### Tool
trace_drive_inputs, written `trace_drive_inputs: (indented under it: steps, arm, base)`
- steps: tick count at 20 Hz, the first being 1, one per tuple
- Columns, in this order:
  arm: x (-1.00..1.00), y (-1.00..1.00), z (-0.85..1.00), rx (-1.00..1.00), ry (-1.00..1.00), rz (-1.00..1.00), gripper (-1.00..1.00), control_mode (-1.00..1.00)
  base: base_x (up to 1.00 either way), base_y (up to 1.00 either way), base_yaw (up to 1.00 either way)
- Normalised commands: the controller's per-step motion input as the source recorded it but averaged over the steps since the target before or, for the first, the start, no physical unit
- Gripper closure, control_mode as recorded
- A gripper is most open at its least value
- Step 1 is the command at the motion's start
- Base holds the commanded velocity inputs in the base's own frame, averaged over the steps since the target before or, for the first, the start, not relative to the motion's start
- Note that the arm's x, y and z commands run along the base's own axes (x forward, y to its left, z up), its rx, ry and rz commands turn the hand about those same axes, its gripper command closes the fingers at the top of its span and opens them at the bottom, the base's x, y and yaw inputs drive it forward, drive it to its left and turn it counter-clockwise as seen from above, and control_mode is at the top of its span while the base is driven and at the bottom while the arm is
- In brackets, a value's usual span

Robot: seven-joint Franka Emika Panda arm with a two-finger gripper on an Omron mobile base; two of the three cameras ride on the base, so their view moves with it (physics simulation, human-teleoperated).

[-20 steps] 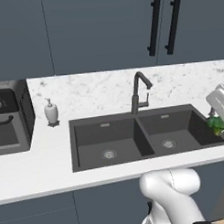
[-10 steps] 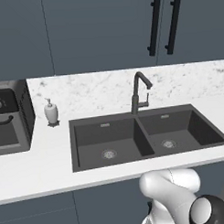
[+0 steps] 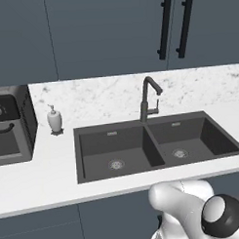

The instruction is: Pick the broccoli from the sink and place it in the bowl. Then pick the bowl and place it in the microwave. Then close the microwave door and press the start button.

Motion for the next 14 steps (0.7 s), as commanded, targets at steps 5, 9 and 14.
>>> trace_drive_inputs:
  steps: [5, 9, 14]
  arm:
    - [0.66, -0.82, -0.02, -0.01, 0.15, -0.08, 1.0, -1.0]
    - [0.44, -0.78, 0.0, 0.0, 0.14, 0.0, 1.0, -1.0]
    - [0.27, -0.61, -0.11, 0.0, 0.04, 0.0, 1.0, -1.0]
  base:
    - [0.0, 0.0, 0.0]
    - [0.0, 0.0, 0.0]
    - [0.0, 0.0, 0.0]
